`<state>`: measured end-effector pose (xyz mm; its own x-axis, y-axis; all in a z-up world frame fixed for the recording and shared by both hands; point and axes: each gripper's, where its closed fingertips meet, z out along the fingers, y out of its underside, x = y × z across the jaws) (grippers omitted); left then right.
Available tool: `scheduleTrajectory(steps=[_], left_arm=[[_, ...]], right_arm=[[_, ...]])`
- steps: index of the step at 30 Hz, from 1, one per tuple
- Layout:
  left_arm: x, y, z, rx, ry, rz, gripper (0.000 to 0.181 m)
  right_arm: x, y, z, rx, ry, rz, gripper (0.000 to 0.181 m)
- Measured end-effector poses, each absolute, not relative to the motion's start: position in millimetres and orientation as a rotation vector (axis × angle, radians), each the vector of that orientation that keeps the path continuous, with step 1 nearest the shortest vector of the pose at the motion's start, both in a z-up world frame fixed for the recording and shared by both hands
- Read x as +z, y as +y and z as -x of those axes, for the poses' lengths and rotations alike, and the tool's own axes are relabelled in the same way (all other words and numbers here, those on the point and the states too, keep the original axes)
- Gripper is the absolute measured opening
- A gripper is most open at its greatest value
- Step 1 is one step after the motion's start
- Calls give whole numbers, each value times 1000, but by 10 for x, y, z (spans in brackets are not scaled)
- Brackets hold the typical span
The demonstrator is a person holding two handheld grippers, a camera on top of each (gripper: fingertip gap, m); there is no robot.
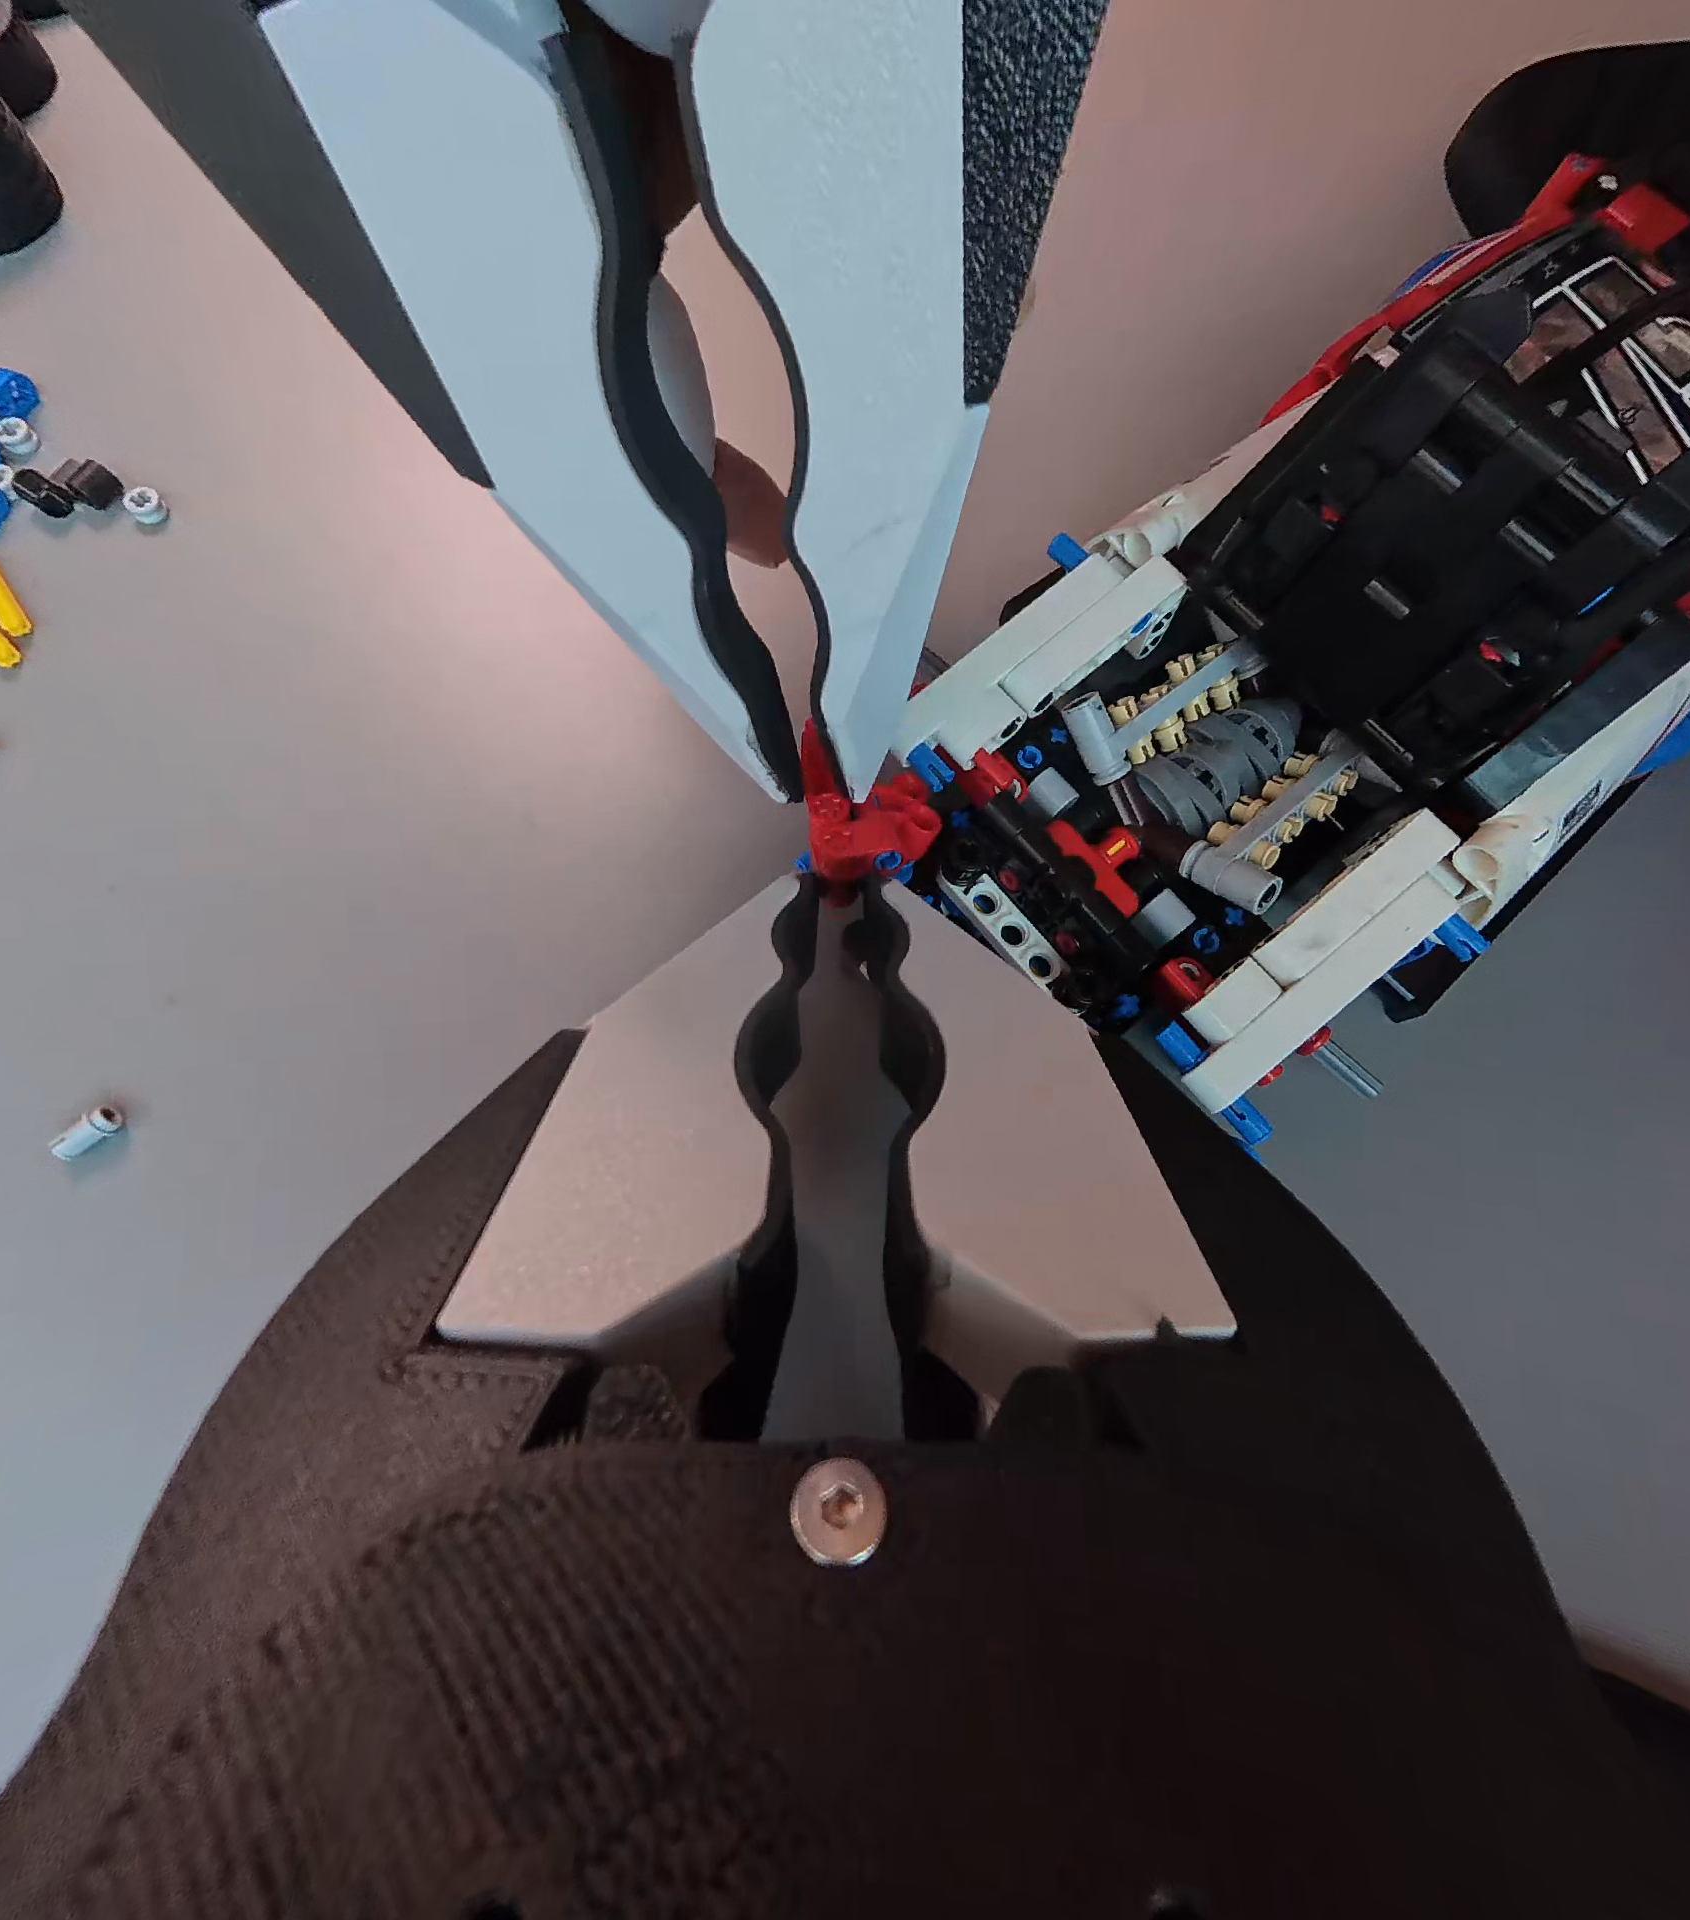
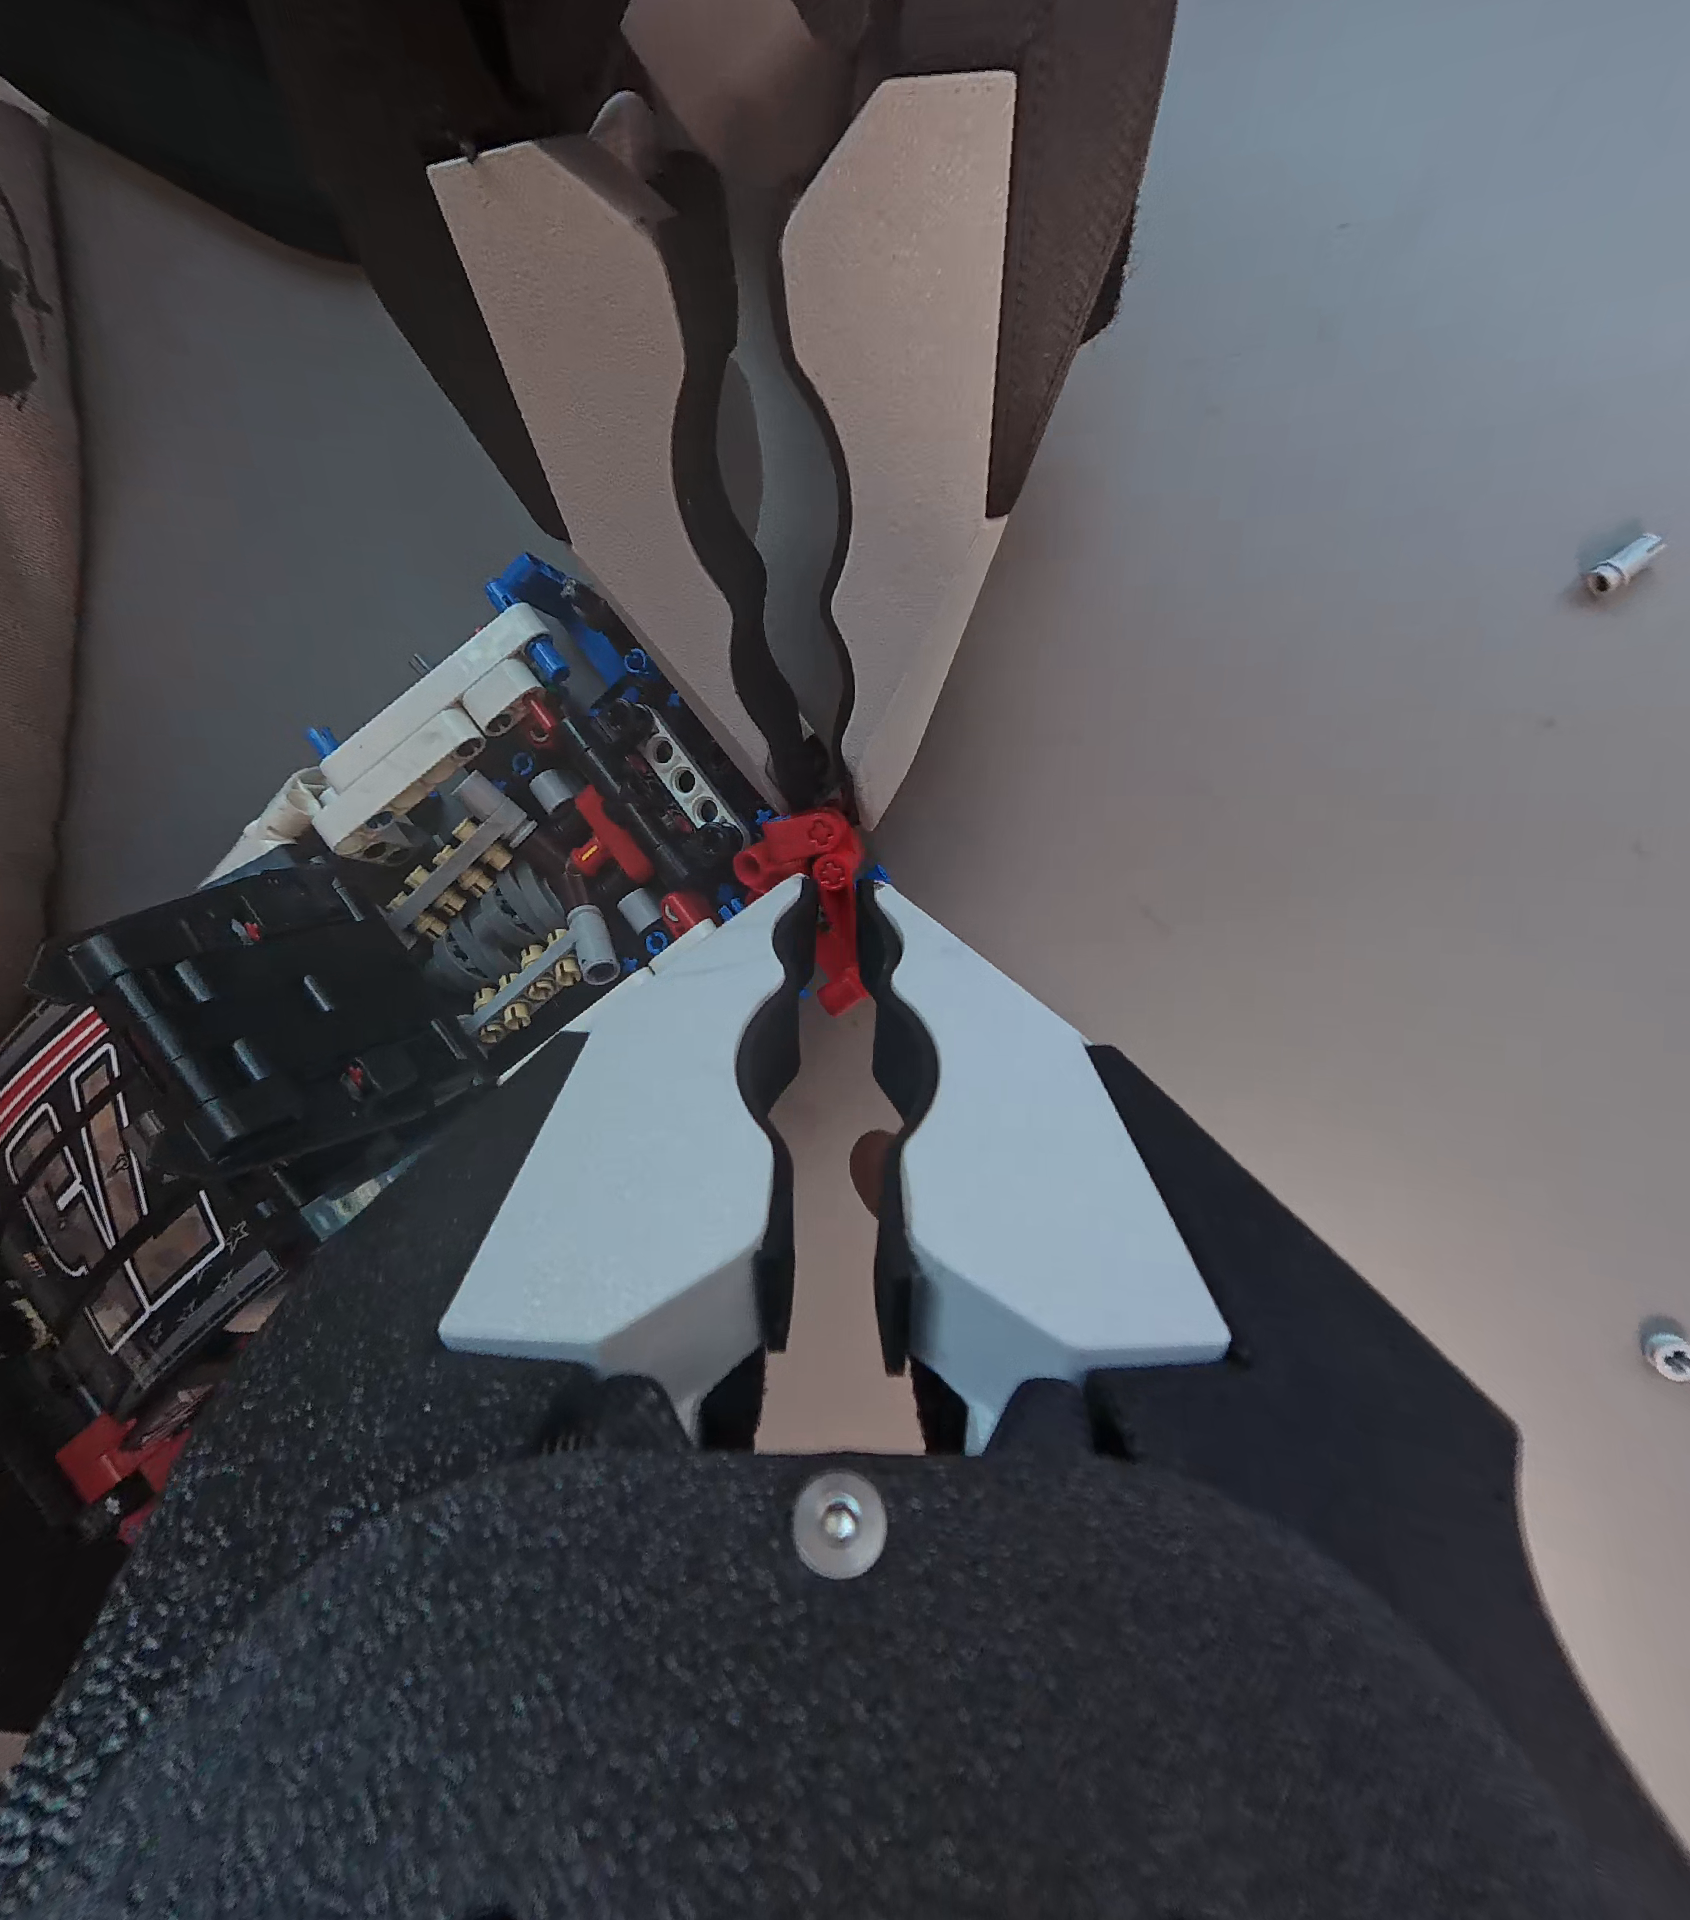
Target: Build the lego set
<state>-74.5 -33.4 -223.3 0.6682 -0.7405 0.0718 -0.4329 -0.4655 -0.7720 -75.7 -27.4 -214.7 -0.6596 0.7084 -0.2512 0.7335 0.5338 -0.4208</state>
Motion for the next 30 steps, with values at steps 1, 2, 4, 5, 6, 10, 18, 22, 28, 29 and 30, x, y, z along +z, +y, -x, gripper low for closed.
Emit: scheduleTrajectory(steps=[1, 2, 4, 5, 6, 10, 18, 22, 28, 29, 30], left_arm=[[-2233, -335, 748, -520, 899, 2130, 7], [-2233, -336, 754, -521, 892, 2137, 7], [-2229, -349, 767, -532, 880, 2154, 9], [-2223, -366, 774, -548, 880, 2158, 13], [-2213, -376, 786, -562, 871, 2162, 19], [-2126, -389, 779, -631, 824, 2134, 22], [-2199, -378, 759, -583, 853, 2145, 13], [-2195, -374, 759, -548, 876, 2137, 12], [-2202, -370, 768, -464, 906, 2154, 12], [-2202, -369, 767, -462, 906, 2155, 12], [-2201, -365, 767, -461, 905, 2154, 12]], right_arm=[[-2148, -276, 759, -781, 2698, -1277, 4], [-2148, -277, 760, -784, 2684, -1284, 4], [-2146, -280, 765, -790, 2624, -1328, 3], [-2144, -284, 769, -793, 2602, -1343, 3], [-2142, -286, 775, -794, 2600, -1344, 3], [-2127, -296, 799, -763, 2614, -1346, 0], [-2153, -288, 808, -709, 2646, -1331, 0], [-2153, -285, 802, -724, 2657, -1333, 0], [-1973, -320, 786, -806, 2741, -1294, 5], [-1939, -362, 748, -821, 2778, -1237, 3], [-1925, -411, 718, -832, 2805, -1201, 1]])
